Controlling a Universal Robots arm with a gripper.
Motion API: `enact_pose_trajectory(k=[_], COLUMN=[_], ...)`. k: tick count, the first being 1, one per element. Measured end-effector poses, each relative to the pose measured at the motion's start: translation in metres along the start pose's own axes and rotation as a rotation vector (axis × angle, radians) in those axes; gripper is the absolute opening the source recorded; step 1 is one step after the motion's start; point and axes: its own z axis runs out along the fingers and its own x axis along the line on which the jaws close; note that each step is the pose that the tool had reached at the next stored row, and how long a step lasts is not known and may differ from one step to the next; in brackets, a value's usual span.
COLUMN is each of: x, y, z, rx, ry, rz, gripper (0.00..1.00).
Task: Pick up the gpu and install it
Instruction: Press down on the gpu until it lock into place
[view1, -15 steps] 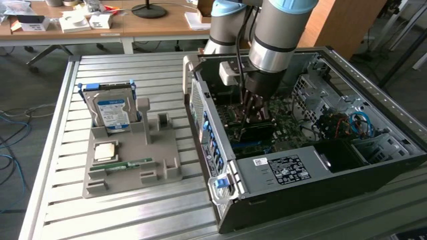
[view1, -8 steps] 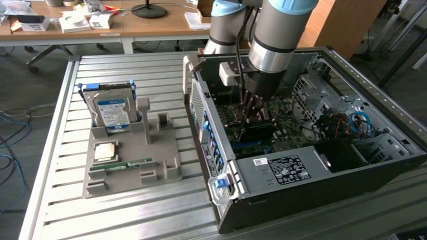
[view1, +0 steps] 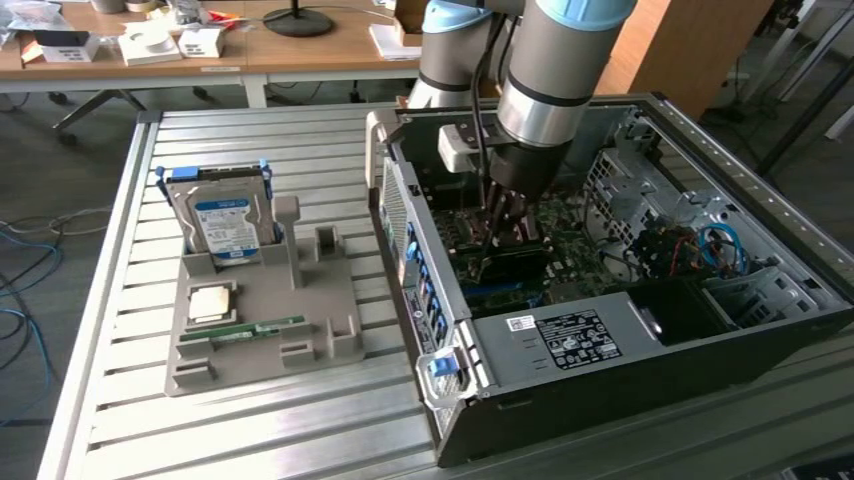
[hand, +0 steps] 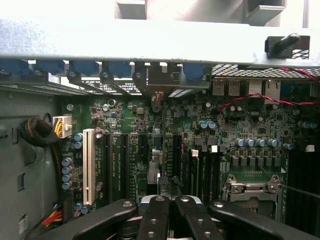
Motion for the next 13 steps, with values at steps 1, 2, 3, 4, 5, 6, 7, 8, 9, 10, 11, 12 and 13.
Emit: enact_pose_trajectory(k=[1, 2, 3, 4, 5, 6, 7, 8, 9, 10, 11, 12, 13], x=[0.0, 0.0, 0.0001, 0.0004, 0.0004, 0.0005, 0.0006, 0.0005, 0.0005, 0.0006, 0.0006, 0.0007, 0.0007], y=[0.0, 0.0, 0.0, 0.0, 0.0, 0.0, 0.0, 0.0, 0.0, 0.0, 0.0, 0.0001, 0.0], z=[0.0, 0.0, 0.0001, 0.0002, 0.0001, 0.0, 0.0003, 0.0003, 0.0004, 0.0004, 0.0006, 0.0007, 0.0006], rx=[0.0001, 0.0001, 0.0002, 0.0002, 0.0002, 0.0001, 0.0, 0.0001, 0.0001, 0.0001, 0.0002, 0.0001, 0.0001], ry=[0.0, 0.0, -0.0002, -0.0003, -0.0003, 0.0, 0.0001, 0.0, 0.0, 0.0, -0.0003, -0.0002, -0.0002], rz=[0.0, 0.0, 0.0, 0.0, 0.0, 0.0, 0.0, 0.0, 0.0, 0.0, 0.0, 0.0, 0.0], gripper=[0.11, 0.11, 0.11, 0.11, 0.11, 0.11, 0.11, 0.11, 0.11, 0.11, 0.11, 0.11, 0.11])
